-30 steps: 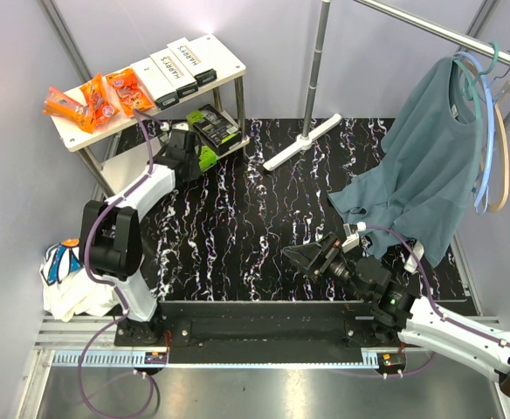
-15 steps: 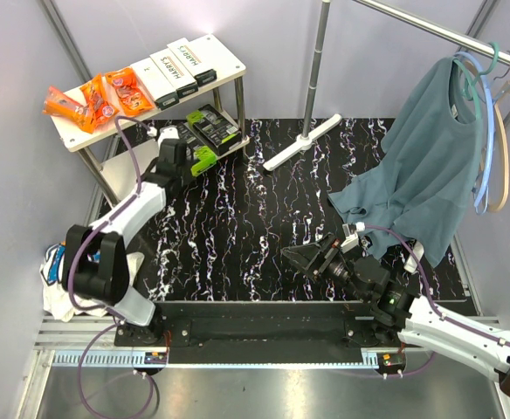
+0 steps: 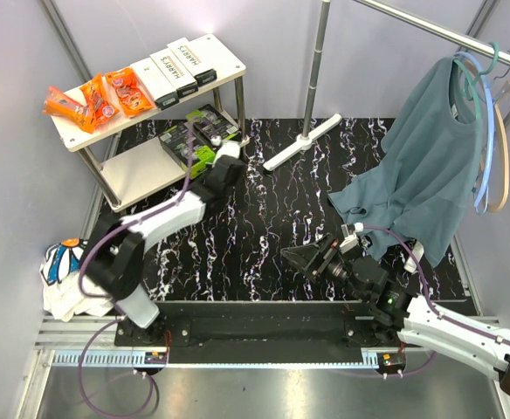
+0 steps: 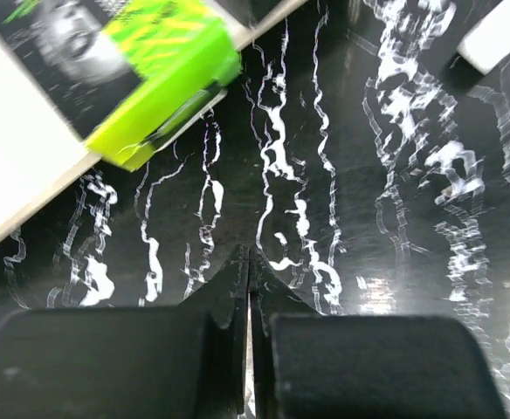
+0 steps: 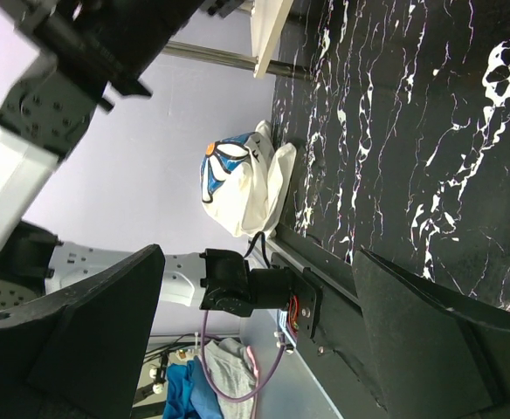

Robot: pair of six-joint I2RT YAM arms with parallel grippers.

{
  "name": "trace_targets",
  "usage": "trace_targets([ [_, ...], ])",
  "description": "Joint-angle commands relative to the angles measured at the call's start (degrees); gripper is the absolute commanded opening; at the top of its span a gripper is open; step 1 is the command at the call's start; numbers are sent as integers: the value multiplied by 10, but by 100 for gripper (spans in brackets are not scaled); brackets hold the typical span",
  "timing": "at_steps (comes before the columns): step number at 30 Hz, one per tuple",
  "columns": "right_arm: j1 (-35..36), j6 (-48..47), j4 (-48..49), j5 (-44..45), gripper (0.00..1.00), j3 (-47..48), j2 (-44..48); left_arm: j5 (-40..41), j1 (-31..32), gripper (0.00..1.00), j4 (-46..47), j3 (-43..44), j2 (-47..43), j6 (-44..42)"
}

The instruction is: Place and organize the shaving razors onto the shelf

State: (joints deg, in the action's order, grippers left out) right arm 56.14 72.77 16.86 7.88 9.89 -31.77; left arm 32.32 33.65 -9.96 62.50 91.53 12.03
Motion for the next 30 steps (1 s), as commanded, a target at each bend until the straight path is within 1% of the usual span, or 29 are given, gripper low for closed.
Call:
trace_targets([
  [1,2,1,23,5,100,-7,12,85,5,0,-34,100,87,-82],
  [2,3,3,23,6,100,-8,14,88,5,0,-43,138,104,-99],
  [3,3,3,22,6,100,-9,15,94,5,0,-63,155,131,-107],
  [5,3,3,20,6,100,-10,20,114,5,0,-78,197,155,-131],
  [8,3,2,14,7,100,-10,25,153,2,0,-91,239,195,-156],
  [11,3,3,11,10,100,-14,31,172,-7,0,-103,270,227,-164],
  [13,3,4,6,10,100,-15,36,185,-18,0,-110,281,245,-163],
  [18,3,5,-8,15,100,-18,52,183,-46,0,-132,312,278,-150],
  [24,3,5,-17,17,100,-20,61,178,-73,0,-143,340,291,-142],
  [28,3,5,-16,19,100,-20,58,166,-69,0,-153,358,292,-139],
  [30,3,5,-11,20,100,-19,56,165,-53,0,-150,352,275,-136],
])
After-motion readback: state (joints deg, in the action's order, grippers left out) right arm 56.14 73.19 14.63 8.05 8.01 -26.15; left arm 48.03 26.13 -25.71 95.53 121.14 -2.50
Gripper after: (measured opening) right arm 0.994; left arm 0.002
